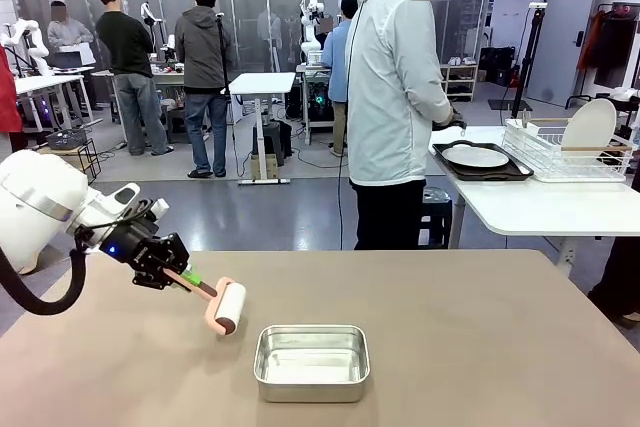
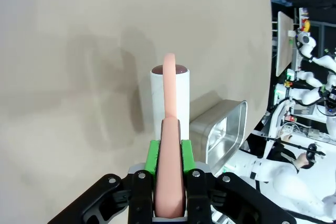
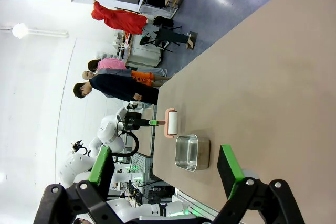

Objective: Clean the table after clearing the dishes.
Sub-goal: When the right (or left) Handle tray is removed, use the right hand (or left hand) to clean the right (or left) side of the table with the Lint Roller.

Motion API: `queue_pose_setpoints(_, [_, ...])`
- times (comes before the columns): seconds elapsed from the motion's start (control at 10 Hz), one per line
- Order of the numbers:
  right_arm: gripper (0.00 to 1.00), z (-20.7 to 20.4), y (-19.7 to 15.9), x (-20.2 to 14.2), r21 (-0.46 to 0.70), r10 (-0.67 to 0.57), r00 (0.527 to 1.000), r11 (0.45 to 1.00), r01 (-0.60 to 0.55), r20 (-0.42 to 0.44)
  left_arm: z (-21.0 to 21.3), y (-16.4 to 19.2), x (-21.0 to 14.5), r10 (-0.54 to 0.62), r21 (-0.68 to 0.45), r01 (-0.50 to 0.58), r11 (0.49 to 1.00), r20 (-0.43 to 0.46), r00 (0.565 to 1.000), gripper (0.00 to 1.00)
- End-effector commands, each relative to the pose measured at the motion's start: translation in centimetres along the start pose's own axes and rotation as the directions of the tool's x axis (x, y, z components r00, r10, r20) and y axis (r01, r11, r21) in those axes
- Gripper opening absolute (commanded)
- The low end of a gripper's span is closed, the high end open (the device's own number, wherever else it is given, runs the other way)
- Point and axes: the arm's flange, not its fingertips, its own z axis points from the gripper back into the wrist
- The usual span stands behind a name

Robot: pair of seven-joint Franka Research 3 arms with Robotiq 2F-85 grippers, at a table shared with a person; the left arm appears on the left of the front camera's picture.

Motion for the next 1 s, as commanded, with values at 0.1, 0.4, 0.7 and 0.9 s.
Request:
queue_pose_setpoints(0.1, [1.00,0.0,0.3,-0.1,0.008,0.004,1.000,1.000,-0.004,-0.003,-2.0,2.7,0.1,0.000,-0.056,0.001,0.998,0.021,1.000,0.20])
queue_pose_setpoints(0.4, [1.00,0.0,0.3,-0.1,0.008,0.004,1.000,1.000,-0.004,-0.003,-1.9,6.1,-0.2,-0.006,-0.029,0.007,1.000,0.046,0.999,0.20])
queue_pose_setpoints(0.7, [1.00,0.0,0.3,-0.1,0.008,0.004,1.000,1.000,-0.004,-0.003,0.6,9.3,-0.9,0.005,0.030,-0.007,1.000,0.079,0.997,0.20])
queue_pose_setpoints(0.9, [1.00,0.0,0.3,-0.1,0.008,0.004,1.000,1.000,-0.004,-0.003,3.5,11.2,-1.8,0.023,0.147,-0.039,0.988,0.108,0.994,0.20])
